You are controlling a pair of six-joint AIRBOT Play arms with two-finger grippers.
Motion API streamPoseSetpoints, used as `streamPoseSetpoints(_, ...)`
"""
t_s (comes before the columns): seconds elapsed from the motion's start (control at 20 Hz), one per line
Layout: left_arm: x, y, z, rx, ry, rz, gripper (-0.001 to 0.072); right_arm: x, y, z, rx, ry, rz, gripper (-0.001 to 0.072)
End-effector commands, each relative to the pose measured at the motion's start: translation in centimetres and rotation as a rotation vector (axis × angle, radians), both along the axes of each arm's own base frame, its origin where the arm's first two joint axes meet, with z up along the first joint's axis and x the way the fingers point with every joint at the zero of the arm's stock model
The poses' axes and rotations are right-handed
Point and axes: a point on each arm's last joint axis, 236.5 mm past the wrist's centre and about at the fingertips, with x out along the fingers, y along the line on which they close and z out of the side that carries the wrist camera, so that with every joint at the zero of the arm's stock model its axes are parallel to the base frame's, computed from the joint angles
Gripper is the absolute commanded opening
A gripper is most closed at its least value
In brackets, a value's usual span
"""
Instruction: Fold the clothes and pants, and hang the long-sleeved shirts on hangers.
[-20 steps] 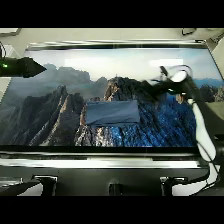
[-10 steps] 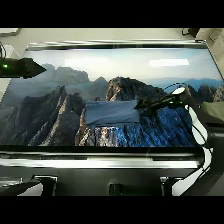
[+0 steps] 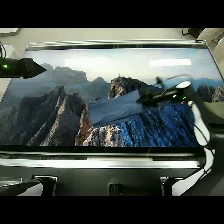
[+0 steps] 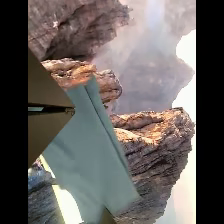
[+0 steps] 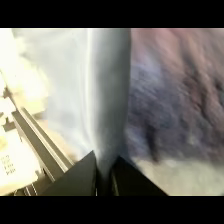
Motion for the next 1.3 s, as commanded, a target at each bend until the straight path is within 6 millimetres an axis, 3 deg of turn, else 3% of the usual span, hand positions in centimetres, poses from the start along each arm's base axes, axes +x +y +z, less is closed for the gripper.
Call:
streamPoseSetpoints(0.0, 0.1, 0.0, 0.0, 0.013, -0.012, -0.011, 0.0021, 2.9, -6.4, 10.0, -0.057, -0.191, -0.135, 0.0039)
streamPoseSetpoints(0.15, 0.1, 0.0, 0.0, 0.013, -0.012, -0.012, 0.0021, 2.5, -16.4, 16.5, -0.217, -0.262, -0.36, 0.0039)
streamPoseSetpoints(0.3, 0.1, 0.0, 0.0, 0.013, -0.012, -0.012, 0.0021, -1.0, -26.0, 21.0, -0.341, -0.276, -0.575, 0.0039)
streamPoseSetpoints(0.5, 0.1, 0.0, 0.0, 0.013, -0.01, -0.013, 0.0021, -7.6, -36.4, 23.2, -0.414, -0.182, -0.883, 0.0039)
streamPoseSetpoints(0.6, 0.1, 0.0, -0.1, 0.013, -0.009, -0.014, 0.0021, -11.0, -40.0, 23.8, -0.4, -0.124, -1.024, 0.0039)
streamPoseSetpoints(0.85, 0.0, -0.1, 0.0, 0.01, -0.01, -0.015, 0.0021, -18.3, -44.1, 25.3, -0.39, -0.035, -1.245, 0.0039)
streamPoseSetpoints(0.95, 0.0, -0.1, 0.0, 0.01, -0.01, -0.015, 0.0021, -20.4, -44.2, 25.1, -0.374, 0.02, -1.273, 0.0039)
streamPoseSetpoints(1.05, 0.0, -0.1, 0.0, 0.01, -0.01, -0.016, 0.0021, -22.5, -43.5, 23.6, -0.395, 0.127, -1.247, 0.0039)
streamPoseSetpoints(1.25, -0.1, -0.8, 0.0, 0.01, -0.01, -0.031, 0.0021, -26.8, -44.4, 19.9, -0.526, 0.335, -1.291, 0.004)
